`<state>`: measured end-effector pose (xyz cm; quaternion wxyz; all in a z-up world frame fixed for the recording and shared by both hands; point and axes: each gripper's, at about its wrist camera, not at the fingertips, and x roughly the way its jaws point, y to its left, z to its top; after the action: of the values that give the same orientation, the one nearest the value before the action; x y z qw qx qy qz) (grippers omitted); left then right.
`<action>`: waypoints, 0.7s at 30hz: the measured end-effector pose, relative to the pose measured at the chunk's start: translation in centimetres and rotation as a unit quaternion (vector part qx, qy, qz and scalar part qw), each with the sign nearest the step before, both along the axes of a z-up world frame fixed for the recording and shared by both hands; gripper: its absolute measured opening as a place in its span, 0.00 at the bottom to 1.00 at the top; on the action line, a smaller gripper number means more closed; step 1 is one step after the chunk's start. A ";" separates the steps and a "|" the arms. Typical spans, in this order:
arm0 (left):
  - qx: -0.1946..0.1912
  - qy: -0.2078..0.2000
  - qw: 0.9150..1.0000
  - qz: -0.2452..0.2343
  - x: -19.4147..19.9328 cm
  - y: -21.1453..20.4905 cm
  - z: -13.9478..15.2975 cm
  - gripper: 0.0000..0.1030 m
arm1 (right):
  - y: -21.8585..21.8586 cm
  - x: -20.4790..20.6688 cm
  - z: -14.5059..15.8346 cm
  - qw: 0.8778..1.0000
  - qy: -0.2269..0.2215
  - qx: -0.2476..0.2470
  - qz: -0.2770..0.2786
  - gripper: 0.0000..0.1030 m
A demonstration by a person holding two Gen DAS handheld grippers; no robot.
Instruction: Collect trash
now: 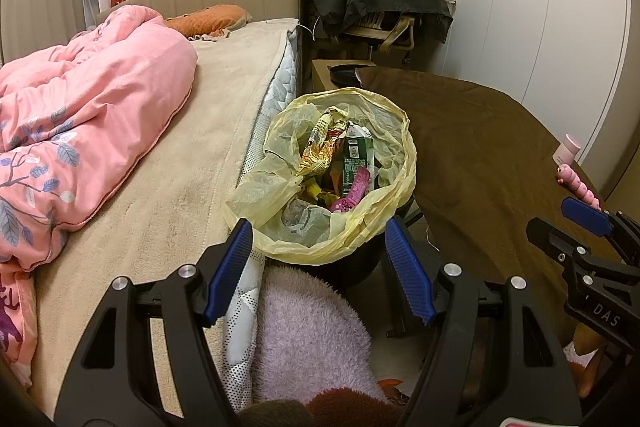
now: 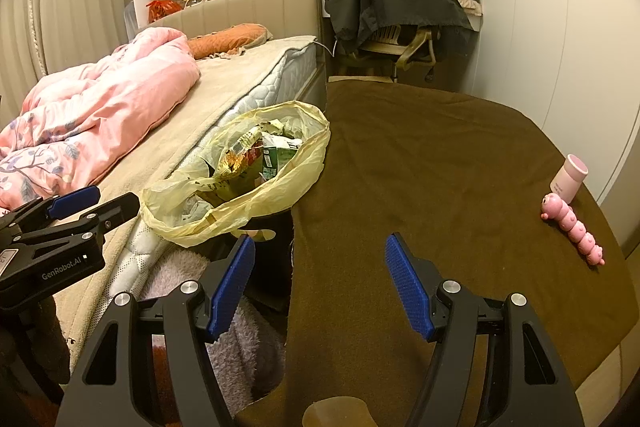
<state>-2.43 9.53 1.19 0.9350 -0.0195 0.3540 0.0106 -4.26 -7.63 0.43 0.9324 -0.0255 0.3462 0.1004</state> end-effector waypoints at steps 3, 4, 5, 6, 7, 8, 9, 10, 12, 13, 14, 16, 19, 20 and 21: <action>0.000 -0.001 1.000 0.001 0.0 0.0 0.0 0.64 | 0.0 0.0 0.0 1.000 0.000 0.000 0.000 0.62; 0.000 -0.001 1.000 0.001 0.0 0.1 0.0 0.64 | 0.0 0.0 0.0 1.000 0.000 0.000 0.000 0.62; -0.001 -0.001 1.000 0.001 0.0 0.1 0.0 0.64 | 0.0 0.0 0.0 1.000 -0.001 0.000 0.000 0.62; 0.000 -0.001 1.000 0.001 0.0 0.1 0.0 0.64 | 0.0 0.0 0.0 1.000 -0.001 -0.001 0.000 0.62; 0.001 -0.001 1.000 0.001 0.0 0.2 0.0 0.64 | 0.0 0.0 0.0 1.000 -0.001 0.000 0.000 0.62; 0.001 -0.002 1.000 0.002 0.0 0.1 0.1 0.64 | 0.0 0.0 0.0 1.000 -0.001 0.000 0.000 0.62; 0.002 -0.002 1.000 0.002 -0.1 0.1 0.1 0.63 | 0.1 -0.1 0.1 1.000 -0.001 0.001 -0.001 0.62; 0.003 -0.003 1.000 0.003 -0.1 0.2 0.2 0.64 | 0.1 -0.2 0.2 1.000 -0.002 0.001 -0.001 0.62; 0.005 -0.005 1.000 0.004 -0.2 0.0 0.3 0.64 | 0.2 -0.2 0.3 1.000 -0.004 0.001 -0.002 0.62; 0.006 -0.005 1.000 0.004 -0.2 0.0 0.4 0.64 | 0.2 -0.3 0.3 1.000 -0.004 0.001 -0.002 0.62; 0.008 -0.005 1.000 0.004 -0.2 -0.2 0.4 0.64 | 0.4 -0.3 0.4 1.000 -0.005 0.001 -0.002 0.62; 0.008 -0.005 1.000 0.004 -0.2 -0.2 0.4 0.64 | 0.4 -0.4 0.4 1.000 -0.008 -0.001 -0.002 0.62; 0.012 -0.007 1.000 0.001 -0.3 -0.4 0.3 0.64 | 0.5 -0.4 0.5 1.000 -0.011 -0.002 -0.003 0.62; 0.012 -0.006 1.000 0.001 -0.4 -0.6 0.2 0.64 | 0.5 -0.4 0.5 1.000 -0.012 -0.001 -0.003 0.62; 0.011 -0.006 1.000 -0.001 -0.4 -0.6 0.2 0.64 | 0.4 -0.4 0.5 1.000 -0.013 0.001 -0.004 0.62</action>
<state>-2.81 8.94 1.41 0.9372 -0.0088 0.3484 0.0140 -4.62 -7.21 0.93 0.9372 -0.0244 0.3343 0.0965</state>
